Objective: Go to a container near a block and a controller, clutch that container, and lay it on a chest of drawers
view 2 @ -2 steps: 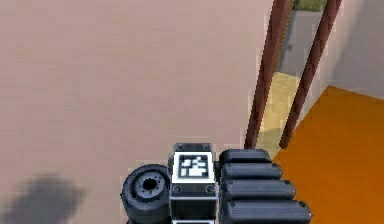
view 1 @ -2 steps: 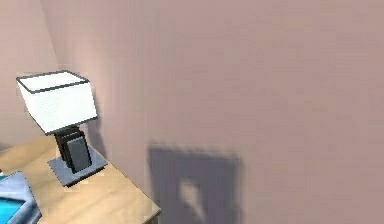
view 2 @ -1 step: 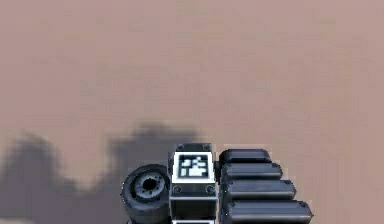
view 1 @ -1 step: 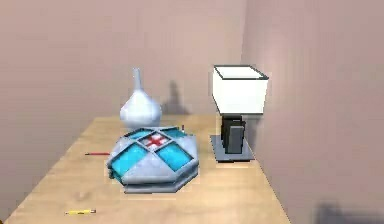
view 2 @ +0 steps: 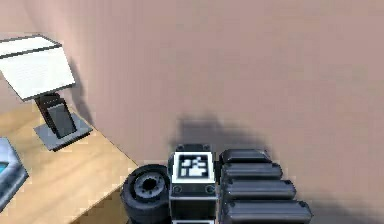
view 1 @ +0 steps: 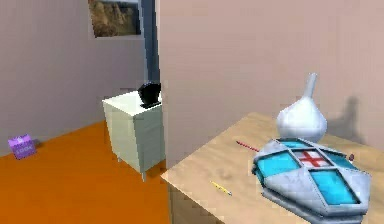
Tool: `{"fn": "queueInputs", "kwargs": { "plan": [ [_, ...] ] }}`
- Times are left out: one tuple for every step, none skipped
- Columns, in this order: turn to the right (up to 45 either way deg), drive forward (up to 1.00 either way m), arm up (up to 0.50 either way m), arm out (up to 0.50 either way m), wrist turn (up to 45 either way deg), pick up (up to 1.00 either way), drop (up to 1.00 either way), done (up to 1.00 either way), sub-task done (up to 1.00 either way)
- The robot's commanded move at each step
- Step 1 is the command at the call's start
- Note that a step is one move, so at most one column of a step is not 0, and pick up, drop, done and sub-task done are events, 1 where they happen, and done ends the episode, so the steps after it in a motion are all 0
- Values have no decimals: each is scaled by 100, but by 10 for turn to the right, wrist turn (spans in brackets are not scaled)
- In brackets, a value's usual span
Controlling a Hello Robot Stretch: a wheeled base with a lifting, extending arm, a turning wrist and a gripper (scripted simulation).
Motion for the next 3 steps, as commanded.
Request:
{"fn": "queueInputs", "kwargs": {
  "plan": [
    [-60, 0, 0, 0, 0, 0, 0, 0, 0],
    [0, 25, 0, 0, 0, 0, 0, 0, 0],
    [-450, 0, 0, 0, 0, 0, 0, 0, 0]
  ]
}}
